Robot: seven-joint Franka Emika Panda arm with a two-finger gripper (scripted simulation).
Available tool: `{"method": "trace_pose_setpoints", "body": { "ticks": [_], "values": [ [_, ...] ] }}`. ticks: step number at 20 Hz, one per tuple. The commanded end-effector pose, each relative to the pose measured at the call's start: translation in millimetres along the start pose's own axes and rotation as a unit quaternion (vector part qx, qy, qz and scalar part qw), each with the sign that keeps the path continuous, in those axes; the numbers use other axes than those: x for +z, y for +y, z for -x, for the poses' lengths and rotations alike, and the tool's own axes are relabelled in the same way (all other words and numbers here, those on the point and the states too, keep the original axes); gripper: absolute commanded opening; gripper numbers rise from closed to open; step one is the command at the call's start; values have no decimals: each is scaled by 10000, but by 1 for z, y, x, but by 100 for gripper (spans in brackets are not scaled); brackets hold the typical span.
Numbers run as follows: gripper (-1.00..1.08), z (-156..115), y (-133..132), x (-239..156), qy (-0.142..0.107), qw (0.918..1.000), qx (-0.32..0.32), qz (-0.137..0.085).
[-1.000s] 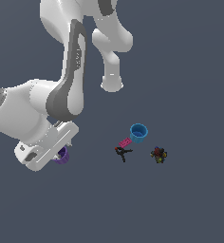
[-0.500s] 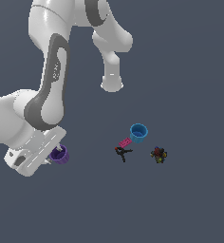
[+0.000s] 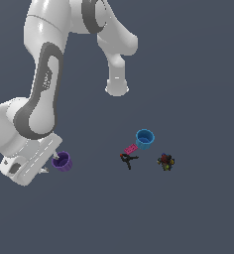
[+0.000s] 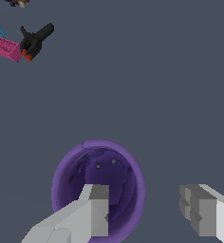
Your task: Pick up a designated object from a clutter of objects.
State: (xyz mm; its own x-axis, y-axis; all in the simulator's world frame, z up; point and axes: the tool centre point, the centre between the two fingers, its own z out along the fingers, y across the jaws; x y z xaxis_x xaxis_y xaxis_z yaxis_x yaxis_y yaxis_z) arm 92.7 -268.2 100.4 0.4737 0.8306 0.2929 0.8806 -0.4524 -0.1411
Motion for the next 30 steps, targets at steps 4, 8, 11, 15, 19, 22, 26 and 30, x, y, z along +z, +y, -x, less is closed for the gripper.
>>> {"method": "trace_pose_setpoints", "body": {
  "ticks": [4, 8, 11, 15, 19, 22, 26, 30],
  "values": [
    [28, 4, 2, 1, 46, 10000, -70, 13],
    [28, 4, 2, 5, 39, 10000, -55, 11],
    [28, 4, 2, 16, 43, 10000, -63, 12],
    [28, 4, 2, 29, 46, 10000, -72, 14],
    [-100, 4, 2, 31, 46, 10000, -72, 14],
    [-100, 4, 2, 31, 46, 10000, -72, 14],
    [-100, 4, 2, 31, 46, 10000, -72, 14],
    [-100, 4, 1, 30, 46, 10000, -72, 14]
  ]
}}
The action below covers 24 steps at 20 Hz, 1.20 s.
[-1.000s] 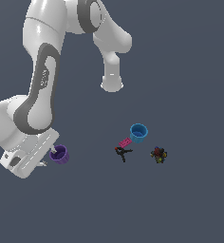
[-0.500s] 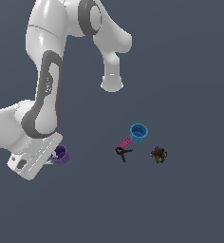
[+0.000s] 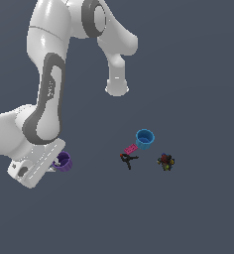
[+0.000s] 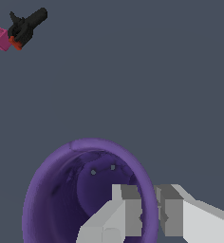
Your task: Pick up a designated object from a clutter of objects.
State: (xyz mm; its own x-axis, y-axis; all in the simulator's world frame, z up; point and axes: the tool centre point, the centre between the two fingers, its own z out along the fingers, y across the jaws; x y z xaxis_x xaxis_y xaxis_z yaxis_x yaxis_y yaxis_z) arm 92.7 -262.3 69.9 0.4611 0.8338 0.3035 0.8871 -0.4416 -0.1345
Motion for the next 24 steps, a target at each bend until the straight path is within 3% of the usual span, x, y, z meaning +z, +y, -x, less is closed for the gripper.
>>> {"method": "trace_pose_setpoints", "body": {
  "ticks": [1, 12, 24],
  "values": [
    [-100, -1, -1, -2, 0, 10000, -2, 0],
    [-100, -23, -19, -48, -10, 10000, -2, 0],
    [-100, -78, -63, -163, -25, 10000, -8, -6]
  ]
}}
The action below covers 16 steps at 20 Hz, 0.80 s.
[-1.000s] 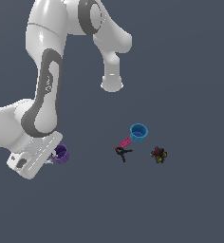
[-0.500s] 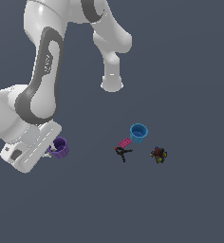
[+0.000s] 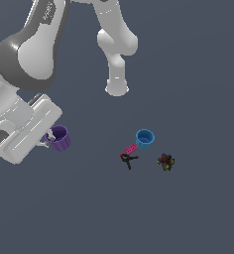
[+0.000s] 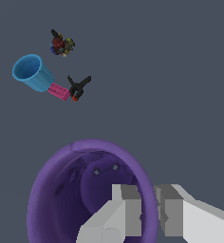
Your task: Pick up a designated object from a clutter of objects.
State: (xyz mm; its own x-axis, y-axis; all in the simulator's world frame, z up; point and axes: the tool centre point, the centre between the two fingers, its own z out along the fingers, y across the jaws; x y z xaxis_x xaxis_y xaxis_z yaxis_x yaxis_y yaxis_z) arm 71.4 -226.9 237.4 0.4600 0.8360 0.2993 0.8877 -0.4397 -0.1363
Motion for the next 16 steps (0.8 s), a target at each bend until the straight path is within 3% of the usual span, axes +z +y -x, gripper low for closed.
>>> {"method": "trace_pose_setpoints", "body": {
  "ticks": [1, 16],
  "values": [
    [-100, -13, -10, -27, -2, 10000, -4, 5],
    [-100, -77, -58, -167, 13, 10000, -6, 8]
  ]
}}
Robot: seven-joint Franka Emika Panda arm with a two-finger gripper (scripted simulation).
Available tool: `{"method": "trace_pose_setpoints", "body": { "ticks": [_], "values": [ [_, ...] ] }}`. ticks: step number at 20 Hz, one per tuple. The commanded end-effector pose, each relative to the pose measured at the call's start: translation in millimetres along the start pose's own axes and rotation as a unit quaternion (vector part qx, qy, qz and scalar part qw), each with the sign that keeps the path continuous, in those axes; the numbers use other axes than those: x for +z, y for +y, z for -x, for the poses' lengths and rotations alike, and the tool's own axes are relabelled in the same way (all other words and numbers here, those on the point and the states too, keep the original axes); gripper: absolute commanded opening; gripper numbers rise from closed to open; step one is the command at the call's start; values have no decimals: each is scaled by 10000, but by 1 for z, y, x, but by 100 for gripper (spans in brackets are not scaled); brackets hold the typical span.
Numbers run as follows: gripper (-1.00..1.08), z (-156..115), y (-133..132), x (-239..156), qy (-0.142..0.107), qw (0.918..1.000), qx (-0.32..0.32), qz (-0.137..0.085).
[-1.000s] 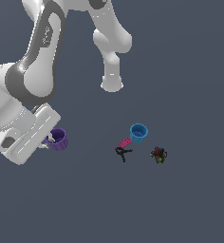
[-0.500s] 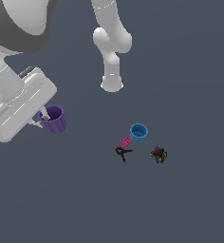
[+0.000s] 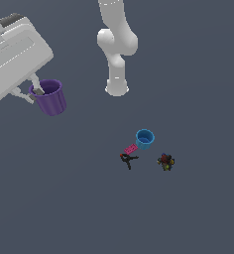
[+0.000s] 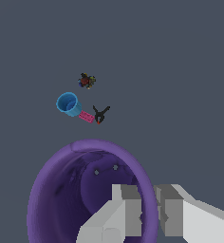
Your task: Pick up a designated object from a clutter of objects.
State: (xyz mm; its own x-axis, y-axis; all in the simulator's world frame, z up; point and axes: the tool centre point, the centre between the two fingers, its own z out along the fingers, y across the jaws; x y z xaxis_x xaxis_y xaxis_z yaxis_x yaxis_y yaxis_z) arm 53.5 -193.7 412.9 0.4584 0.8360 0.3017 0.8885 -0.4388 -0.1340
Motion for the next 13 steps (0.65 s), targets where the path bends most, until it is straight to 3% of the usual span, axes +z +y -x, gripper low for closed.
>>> {"method": "trace_pose_setpoints", "body": {
  "ticks": [1, 13],
  "values": [
    [-100, -8, -6, -18, 1, 10000, 3, -1],
    [-100, -21, -14, -50, 11, 10000, 13, 3]
  ]
}}
